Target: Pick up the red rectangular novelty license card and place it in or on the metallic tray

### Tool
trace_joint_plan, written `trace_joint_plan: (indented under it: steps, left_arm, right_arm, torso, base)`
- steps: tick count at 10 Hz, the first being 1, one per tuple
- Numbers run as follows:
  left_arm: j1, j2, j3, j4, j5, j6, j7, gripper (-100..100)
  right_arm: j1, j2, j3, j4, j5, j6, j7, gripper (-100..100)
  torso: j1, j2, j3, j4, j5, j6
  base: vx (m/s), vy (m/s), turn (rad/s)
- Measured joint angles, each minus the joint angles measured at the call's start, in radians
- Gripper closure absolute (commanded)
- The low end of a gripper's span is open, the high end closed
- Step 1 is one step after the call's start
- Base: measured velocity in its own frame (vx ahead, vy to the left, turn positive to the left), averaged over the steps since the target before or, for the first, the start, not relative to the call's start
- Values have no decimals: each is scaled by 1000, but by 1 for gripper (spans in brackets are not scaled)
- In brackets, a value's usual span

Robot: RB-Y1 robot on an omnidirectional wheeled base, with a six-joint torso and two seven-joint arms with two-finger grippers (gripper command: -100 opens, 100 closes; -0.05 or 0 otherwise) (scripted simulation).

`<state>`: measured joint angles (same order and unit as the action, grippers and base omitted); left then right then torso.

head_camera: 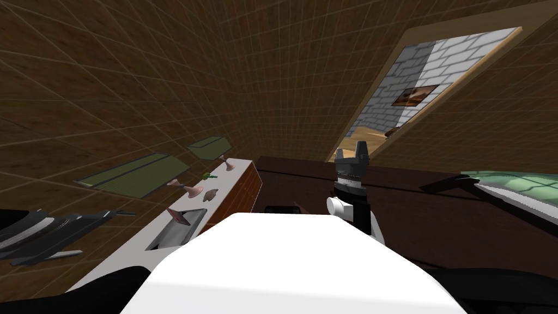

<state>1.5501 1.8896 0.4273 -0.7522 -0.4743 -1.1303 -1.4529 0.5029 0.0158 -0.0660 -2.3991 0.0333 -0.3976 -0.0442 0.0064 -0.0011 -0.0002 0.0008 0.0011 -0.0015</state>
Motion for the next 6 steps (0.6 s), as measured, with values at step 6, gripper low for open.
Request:
trace_joint_plan:
  steps: [6]
  left_arm:
    - [-1, -1, 3, 0, -4, -4, 3, 0]
  right_arm:
    - [0, 0, 0, 0, 0, 0, 0, 0]
  torso:
    - [2, -1, 0, 0, 1, 0]
  base:
    - [0, 0, 0]
